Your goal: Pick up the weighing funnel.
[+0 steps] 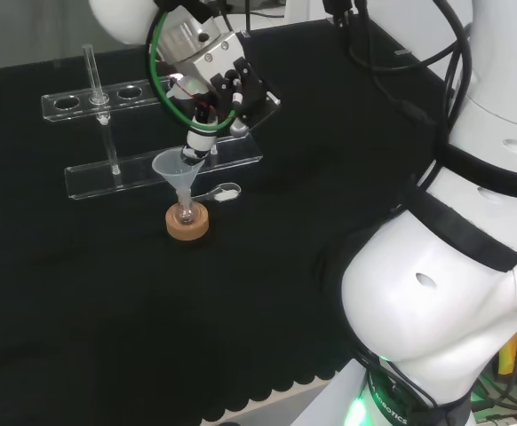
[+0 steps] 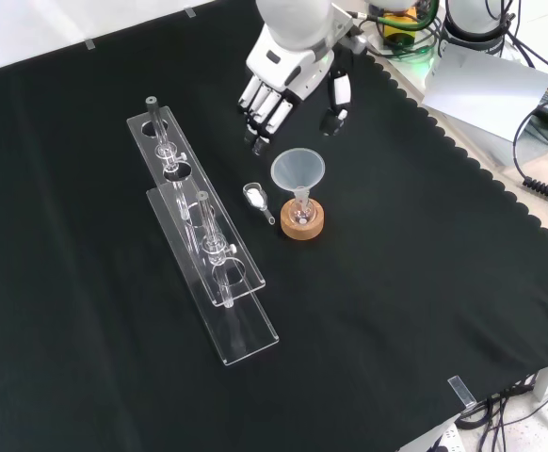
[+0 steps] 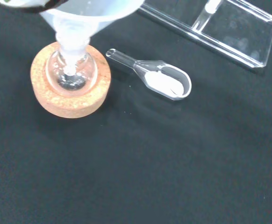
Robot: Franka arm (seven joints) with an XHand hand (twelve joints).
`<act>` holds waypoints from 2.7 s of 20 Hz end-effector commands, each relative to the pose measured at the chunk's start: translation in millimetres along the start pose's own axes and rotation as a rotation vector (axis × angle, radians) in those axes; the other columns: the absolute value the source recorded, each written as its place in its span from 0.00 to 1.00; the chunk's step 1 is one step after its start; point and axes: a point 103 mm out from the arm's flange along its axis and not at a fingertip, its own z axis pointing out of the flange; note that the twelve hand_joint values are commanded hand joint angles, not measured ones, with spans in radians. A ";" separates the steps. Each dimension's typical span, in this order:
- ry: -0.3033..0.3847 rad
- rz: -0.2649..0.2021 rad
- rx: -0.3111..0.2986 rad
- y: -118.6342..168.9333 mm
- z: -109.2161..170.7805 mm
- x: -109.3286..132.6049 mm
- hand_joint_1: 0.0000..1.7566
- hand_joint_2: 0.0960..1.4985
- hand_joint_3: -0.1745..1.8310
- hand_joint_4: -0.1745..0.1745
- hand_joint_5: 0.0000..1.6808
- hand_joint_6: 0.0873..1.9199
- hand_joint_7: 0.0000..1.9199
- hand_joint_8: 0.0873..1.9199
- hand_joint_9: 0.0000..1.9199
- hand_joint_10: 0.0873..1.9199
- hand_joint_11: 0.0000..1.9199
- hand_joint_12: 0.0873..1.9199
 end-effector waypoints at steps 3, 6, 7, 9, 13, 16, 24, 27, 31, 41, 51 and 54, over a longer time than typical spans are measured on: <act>0.164 0.015 -0.084 -17.1 10.7 -49.2 0.38 0.39 0.40 0.40 0.08 0.00 0.03 0.32 0.22 0.33 0.14 0.72; 0.195 0.037 -0.106 -18.3 17.6 -65.9 0.39 0.40 0.40 0.39 0.11 0.00 0.06 0.33 0.24 0.33 0.14 0.72; 0.204 0.043 -0.111 -18.0 20.4 -71.3 0.40 0.41 0.39 0.39 0.12 0.00 0.07 0.33 0.25 0.32 0.15 0.72; 0.222 0.049 -0.120 -16.3 26.8 -81.0 0.41 0.41 0.39 0.38 0.16 0.00 0.10 0.33 0.28 0.31 0.16 0.71; 0.237 0.072 -0.145 -9.3 40.6 -93.5 0.45 0.42 0.40 0.35 0.28 0.00 0.19 0.33 0.35 0.28 0.20 0.69; 0.243 0.080 -0.154 -0.9 50.6 -96.9 0.47 0.42 0.41 0.34 0.35 0.02 0.26 0.34 0.41 0.26 0.23 0.67; 0.270 0.074 -0.156 28.1 76.9 -95.8 0.48 0.42 0.42 0.32 0.39 0.06 0.30 0.35 0.44 0.26 0.26 0.66; 0.270 0.068 -0.141 40.3 87.9 -92.6 0.48 0.41 0.43 0.31 0.38 0.07 0.30 0.35 0.44 0.25 0.26 0.66; 0.274 0.063 -0.129 53.9 102.7 -86.9 0.48 0.41 0.43 0.31 0.36 0.08 0.28 0.35 0.43 0.26 0.25 0.66; 0.263 0.068 -0.131 82.3 130.6 -69.2 0.48 0.39 0.44 0.30 0.31 0.16 0.16 0.39 0.32 0.32 0.20 0.67; 0.259 0.059 -0.110 94.0 143.3 -60.0 0.49 0.38 0.45 0.28 0.29 0.21 0.21 0.38 0.35 0.32 0.21 0.68; 0.261 0.062 -0.106 97.4 148.2 -57.6 0.49 0.38 0.45 0.28 0.29 0.22 0.22 0.38 0.35 0.31 0.22 0.68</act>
